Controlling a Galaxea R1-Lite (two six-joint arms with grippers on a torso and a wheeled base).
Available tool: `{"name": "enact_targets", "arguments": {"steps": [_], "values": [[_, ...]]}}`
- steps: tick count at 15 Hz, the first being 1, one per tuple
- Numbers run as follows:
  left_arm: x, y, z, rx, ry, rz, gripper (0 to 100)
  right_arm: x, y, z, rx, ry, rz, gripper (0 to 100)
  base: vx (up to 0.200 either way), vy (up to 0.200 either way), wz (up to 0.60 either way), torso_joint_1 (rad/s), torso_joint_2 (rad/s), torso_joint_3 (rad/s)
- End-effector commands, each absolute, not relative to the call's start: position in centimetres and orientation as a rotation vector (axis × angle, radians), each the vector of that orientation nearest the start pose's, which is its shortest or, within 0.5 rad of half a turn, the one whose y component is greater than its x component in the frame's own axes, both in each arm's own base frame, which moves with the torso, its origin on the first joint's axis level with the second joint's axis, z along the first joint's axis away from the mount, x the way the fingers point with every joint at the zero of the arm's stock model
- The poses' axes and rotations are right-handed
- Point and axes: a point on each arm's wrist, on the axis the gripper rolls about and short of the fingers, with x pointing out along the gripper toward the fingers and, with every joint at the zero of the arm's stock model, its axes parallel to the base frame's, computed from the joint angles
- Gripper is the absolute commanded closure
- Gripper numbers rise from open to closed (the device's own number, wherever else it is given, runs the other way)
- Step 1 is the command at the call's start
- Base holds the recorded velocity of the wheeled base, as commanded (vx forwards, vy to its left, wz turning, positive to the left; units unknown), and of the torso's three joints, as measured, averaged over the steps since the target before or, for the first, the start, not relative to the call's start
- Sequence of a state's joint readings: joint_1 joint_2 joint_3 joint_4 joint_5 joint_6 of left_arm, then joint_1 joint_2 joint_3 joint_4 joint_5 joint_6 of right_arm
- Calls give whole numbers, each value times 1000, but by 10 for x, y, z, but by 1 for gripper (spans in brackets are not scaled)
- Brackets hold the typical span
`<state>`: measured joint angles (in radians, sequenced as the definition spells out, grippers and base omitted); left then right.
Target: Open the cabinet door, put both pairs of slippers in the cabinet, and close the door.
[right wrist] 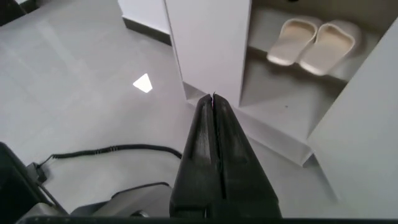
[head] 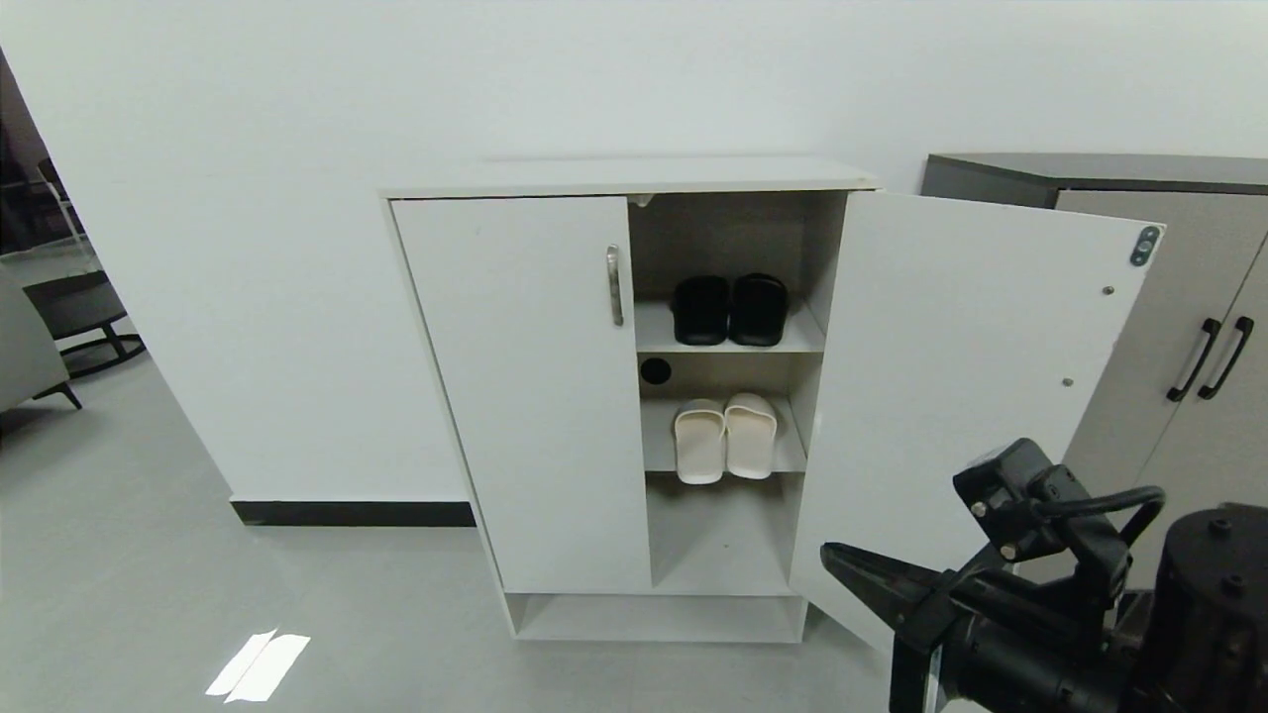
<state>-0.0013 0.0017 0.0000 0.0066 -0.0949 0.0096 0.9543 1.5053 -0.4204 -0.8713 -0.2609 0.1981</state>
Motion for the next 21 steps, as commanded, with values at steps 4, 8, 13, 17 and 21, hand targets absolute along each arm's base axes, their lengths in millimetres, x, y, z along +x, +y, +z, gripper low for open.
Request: {"name": "enact_targets", "arguments": {"steps": [4,8,13,17,21], "values": [[-23,-2,75,9,7,-97,100,138,183,156,59,254,662,100,0,0,0,151,-470,-294],[-23,-2,75,9,6,-97,100,138,183,156,57,255,662,100,0,0,0,175,-470,-287],[-23,-2,75,4,7,-97,100,138,183,156,57,255,662,100,0,0,0,198,-479,-283],[-23,-2,75,4,7,-97,100,138,182,156,56,256,660,100,0,0,0,221,-499,-281],[-23,-2,75,4,7,-95,100,137,183,156,56,256,663,100,0,0,0,234,-521,-287]]}}
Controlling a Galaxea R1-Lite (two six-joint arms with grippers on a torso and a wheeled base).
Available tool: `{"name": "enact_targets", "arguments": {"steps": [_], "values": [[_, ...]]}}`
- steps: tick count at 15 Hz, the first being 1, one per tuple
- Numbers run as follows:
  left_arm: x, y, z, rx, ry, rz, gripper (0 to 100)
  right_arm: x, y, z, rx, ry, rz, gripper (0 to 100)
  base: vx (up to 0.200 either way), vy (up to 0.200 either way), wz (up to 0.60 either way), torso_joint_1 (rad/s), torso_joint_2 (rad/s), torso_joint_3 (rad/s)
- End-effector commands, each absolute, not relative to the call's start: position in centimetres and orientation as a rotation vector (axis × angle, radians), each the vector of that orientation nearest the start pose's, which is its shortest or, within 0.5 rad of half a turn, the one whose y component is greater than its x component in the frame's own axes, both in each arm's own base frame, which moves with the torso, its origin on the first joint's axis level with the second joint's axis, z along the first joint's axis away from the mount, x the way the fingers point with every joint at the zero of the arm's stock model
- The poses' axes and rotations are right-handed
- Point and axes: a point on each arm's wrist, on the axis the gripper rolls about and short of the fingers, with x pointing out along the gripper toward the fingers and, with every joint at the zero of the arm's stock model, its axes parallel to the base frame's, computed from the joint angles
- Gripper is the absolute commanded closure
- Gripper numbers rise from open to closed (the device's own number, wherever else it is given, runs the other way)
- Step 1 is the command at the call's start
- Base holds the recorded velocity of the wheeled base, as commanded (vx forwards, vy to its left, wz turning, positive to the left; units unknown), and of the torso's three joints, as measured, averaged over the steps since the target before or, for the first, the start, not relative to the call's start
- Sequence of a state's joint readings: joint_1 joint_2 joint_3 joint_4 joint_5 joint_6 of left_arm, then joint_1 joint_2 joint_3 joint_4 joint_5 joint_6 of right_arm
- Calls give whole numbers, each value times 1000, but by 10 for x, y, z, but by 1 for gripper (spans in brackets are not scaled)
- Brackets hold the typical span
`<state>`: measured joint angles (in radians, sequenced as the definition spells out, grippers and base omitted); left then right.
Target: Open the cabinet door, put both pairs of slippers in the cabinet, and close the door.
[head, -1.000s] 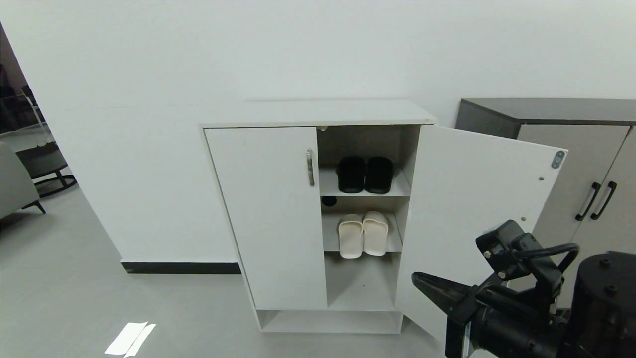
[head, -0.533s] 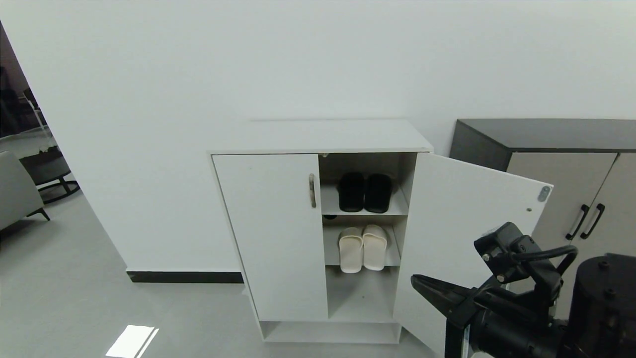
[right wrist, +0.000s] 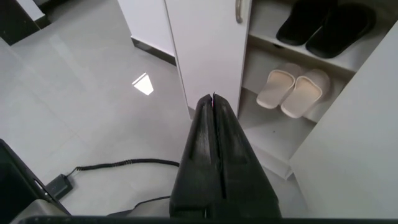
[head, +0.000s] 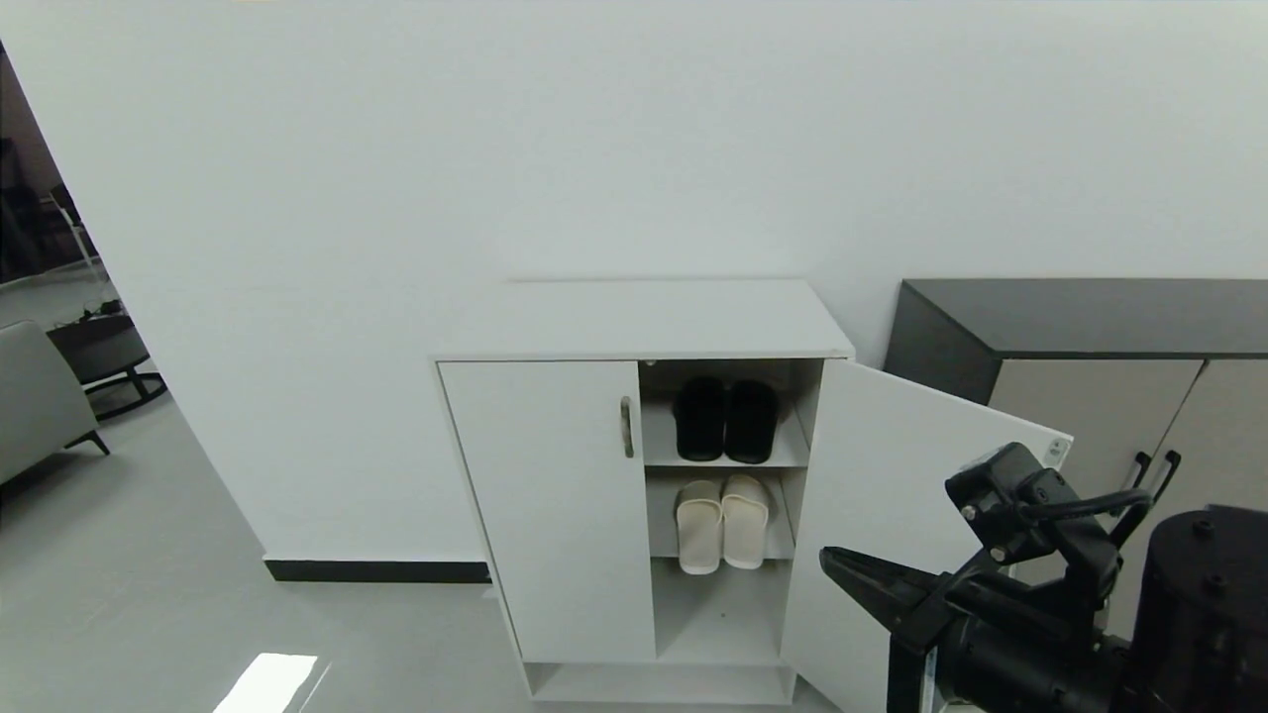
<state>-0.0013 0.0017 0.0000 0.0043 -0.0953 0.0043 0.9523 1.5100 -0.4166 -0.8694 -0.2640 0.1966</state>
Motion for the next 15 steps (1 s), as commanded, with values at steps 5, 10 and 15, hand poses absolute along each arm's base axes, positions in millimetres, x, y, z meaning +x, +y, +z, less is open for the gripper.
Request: {"name": "enact_targets", "arguments": {"steps": [5,10,15], "values": [[-23,-2,75,6,7,-97,100,137,183,157,59,251,666,100,0,0,0,258,-550,-296],[-23,-2,75,4,6,-97,100,131,178,149,50,237,747,100,0,0,0,231,-484,-257],[-23,-2,75,6,7,-97,100,131,177,147,40,242,748,100,0,0,-240,17,-25,-14]]}}
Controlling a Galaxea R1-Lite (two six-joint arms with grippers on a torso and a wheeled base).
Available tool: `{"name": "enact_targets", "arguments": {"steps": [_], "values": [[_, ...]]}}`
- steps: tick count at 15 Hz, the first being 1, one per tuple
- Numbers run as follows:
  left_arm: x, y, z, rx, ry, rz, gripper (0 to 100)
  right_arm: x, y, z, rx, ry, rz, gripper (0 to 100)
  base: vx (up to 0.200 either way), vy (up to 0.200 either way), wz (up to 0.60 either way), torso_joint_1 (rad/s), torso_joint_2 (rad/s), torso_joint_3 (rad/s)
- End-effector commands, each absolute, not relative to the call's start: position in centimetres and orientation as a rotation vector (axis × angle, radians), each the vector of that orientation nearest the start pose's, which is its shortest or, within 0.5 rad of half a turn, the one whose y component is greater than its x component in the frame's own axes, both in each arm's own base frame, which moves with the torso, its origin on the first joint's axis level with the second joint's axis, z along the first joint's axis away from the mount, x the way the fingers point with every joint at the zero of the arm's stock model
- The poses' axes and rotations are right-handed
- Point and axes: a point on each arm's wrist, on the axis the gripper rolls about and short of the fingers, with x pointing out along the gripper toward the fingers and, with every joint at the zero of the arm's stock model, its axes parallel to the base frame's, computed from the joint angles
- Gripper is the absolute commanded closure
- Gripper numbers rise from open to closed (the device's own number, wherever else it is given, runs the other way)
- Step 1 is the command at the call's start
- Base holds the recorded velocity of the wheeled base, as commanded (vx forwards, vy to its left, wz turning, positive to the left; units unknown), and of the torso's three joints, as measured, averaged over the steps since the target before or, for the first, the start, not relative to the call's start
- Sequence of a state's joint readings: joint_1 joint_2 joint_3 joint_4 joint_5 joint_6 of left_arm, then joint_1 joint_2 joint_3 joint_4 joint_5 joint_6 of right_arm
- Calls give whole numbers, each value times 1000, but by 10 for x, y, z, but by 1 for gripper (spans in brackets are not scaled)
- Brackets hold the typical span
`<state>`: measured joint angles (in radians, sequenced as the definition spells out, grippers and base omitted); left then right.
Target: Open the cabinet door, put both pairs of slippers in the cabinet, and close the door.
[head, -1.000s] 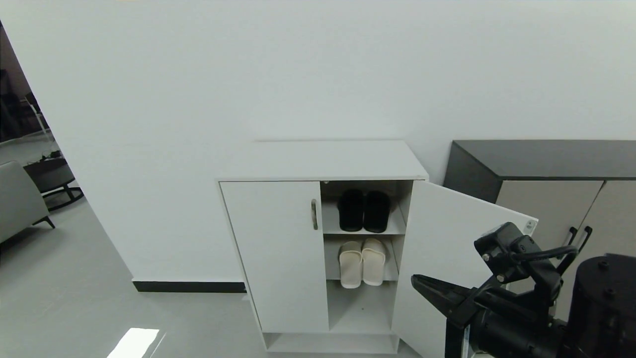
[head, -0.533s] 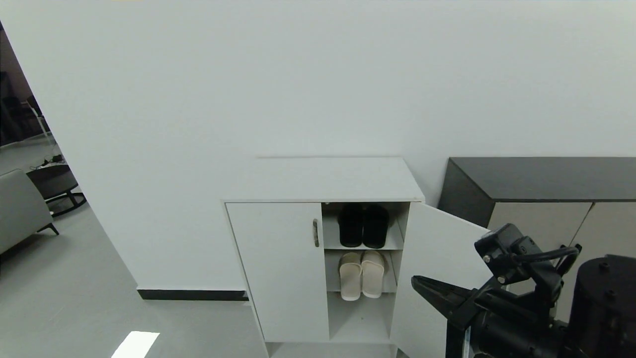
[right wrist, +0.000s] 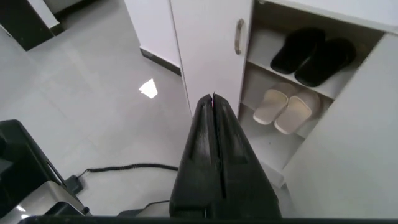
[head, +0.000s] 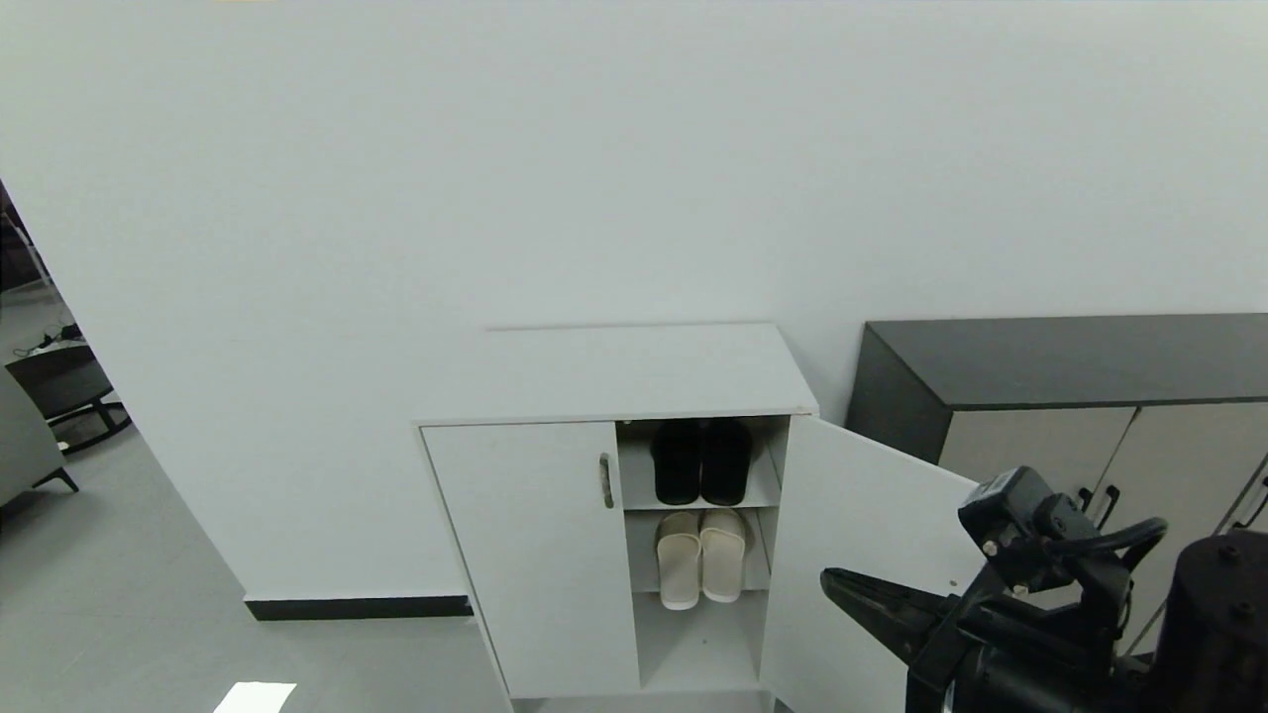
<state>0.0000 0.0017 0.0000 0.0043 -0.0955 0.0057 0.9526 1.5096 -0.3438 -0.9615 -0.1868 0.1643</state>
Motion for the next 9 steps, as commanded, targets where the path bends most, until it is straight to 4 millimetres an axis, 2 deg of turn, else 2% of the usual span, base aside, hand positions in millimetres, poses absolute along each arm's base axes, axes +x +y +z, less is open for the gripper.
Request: {"name": "enact_targets", "arguments": {"steps": [1,5,9], "values": [[-23,-2,75,6,7,-97,100,131,177,147,40,243,746,100,0,0,0,0,0,0],[-23,-2,75,6,7,-95,100,136,175,145,39,248,721,100,0,0,0,0,0,0],[-23,-2,75,4,7,-97,100,174,154,131,43,311,590,100,0,0,0,0,0,0]]}}
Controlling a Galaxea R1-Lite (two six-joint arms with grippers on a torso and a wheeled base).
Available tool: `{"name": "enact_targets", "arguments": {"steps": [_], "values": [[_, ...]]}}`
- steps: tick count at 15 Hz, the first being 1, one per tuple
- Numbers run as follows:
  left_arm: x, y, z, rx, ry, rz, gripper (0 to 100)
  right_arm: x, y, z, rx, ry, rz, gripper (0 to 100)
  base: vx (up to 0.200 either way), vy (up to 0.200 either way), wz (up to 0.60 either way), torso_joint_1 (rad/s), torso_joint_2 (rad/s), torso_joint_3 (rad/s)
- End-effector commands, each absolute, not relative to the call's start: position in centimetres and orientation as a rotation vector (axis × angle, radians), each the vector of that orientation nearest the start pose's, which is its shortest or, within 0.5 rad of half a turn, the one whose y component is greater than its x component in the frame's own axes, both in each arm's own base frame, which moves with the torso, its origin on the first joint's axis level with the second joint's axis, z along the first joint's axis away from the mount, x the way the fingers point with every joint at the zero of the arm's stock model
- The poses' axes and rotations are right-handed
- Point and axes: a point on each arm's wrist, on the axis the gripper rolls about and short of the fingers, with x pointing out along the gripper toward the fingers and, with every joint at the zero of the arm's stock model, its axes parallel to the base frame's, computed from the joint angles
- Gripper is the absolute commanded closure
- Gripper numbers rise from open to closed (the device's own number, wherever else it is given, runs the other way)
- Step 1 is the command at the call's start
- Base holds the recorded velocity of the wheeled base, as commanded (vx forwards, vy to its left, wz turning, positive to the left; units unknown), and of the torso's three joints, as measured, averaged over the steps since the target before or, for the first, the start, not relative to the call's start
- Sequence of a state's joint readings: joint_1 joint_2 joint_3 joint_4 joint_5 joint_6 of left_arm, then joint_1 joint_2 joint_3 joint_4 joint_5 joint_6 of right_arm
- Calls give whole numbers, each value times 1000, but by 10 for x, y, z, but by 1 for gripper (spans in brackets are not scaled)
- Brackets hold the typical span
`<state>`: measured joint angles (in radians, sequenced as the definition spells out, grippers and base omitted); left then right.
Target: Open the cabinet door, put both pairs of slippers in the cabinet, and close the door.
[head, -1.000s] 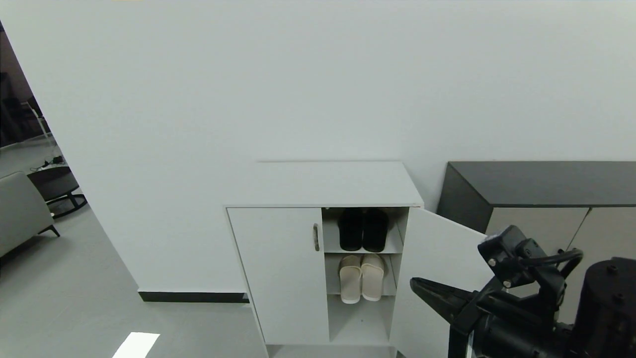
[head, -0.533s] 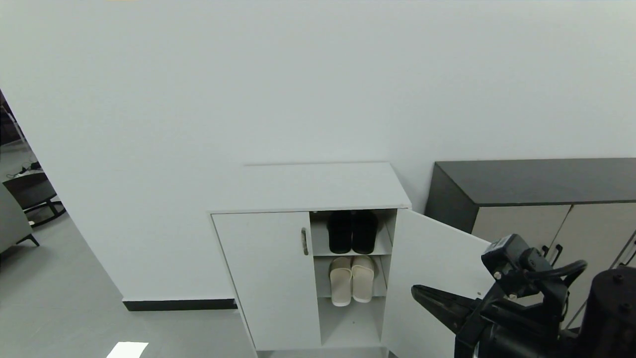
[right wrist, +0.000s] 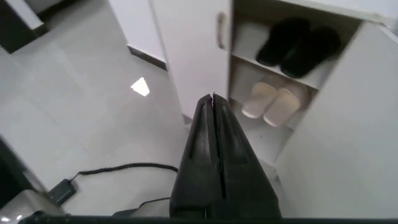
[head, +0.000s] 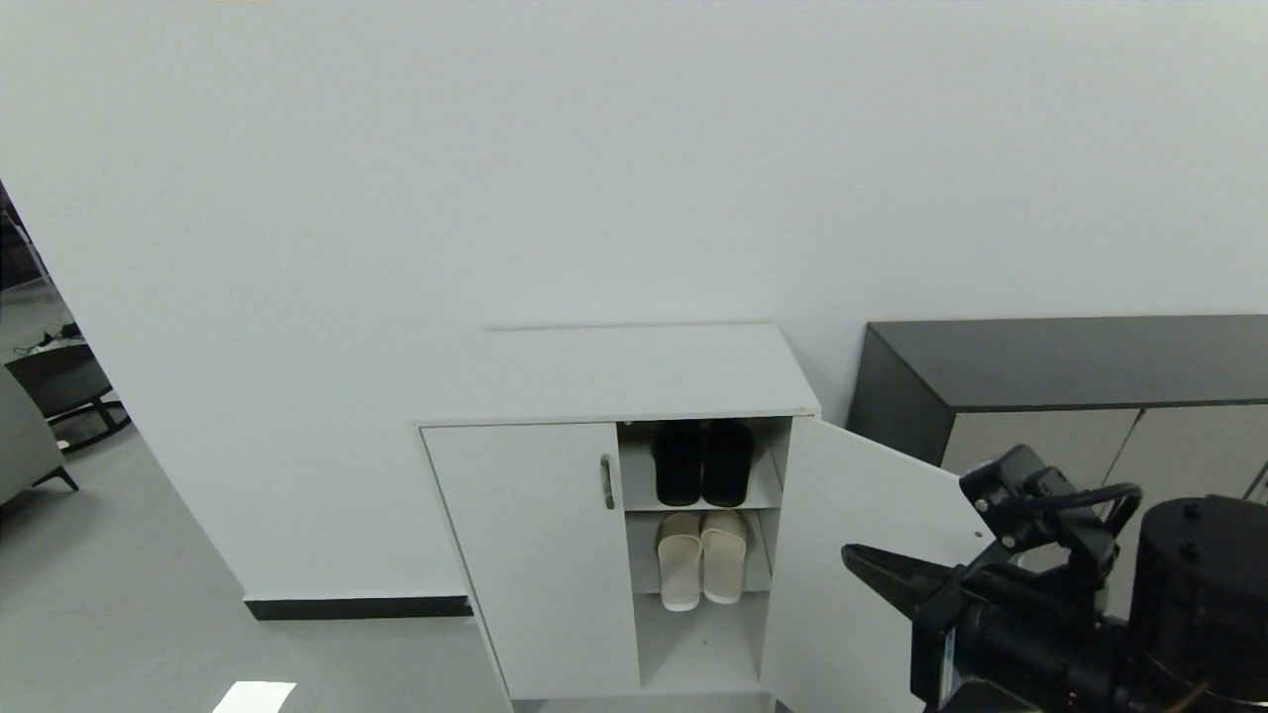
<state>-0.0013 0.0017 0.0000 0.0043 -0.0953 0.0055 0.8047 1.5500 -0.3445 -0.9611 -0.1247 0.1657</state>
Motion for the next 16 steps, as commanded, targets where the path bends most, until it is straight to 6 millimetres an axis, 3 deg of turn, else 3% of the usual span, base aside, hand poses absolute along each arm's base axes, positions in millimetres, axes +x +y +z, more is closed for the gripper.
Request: {"name": "enact_targets", "arguments": {"steps": [1,3,5,10,12,13,16], "values": [[-23,-2,75,6,6,-97,100,190,142,125,40,330,509,100,0,0,0,0,0,0],[-23,-2,75,6,7,-97,100,210,121,113,4,365,413,100,0,0,0,0,0,0],[-23,-2,75,6,7,-97,100,217,113,109,1,382,427,100,0,0,0,0,0,0],[-23,-2,75,4,6,-97,100,202,126,112,-10,371,507,100,-160,0,0,6,6,-2],[-23,-2,75,4,7,-95,100,202,126,112,-10,373,502,100,0,0,0,0,0,0],[-23,-2,75,4,7,-97,100,207,122,110,-6,381,475,100,0,0,0,0,0,0],[-23,-2,75,4,6,-97,100,253,81,84,10,448,276,100,0,0,0,0,0,0]]}}
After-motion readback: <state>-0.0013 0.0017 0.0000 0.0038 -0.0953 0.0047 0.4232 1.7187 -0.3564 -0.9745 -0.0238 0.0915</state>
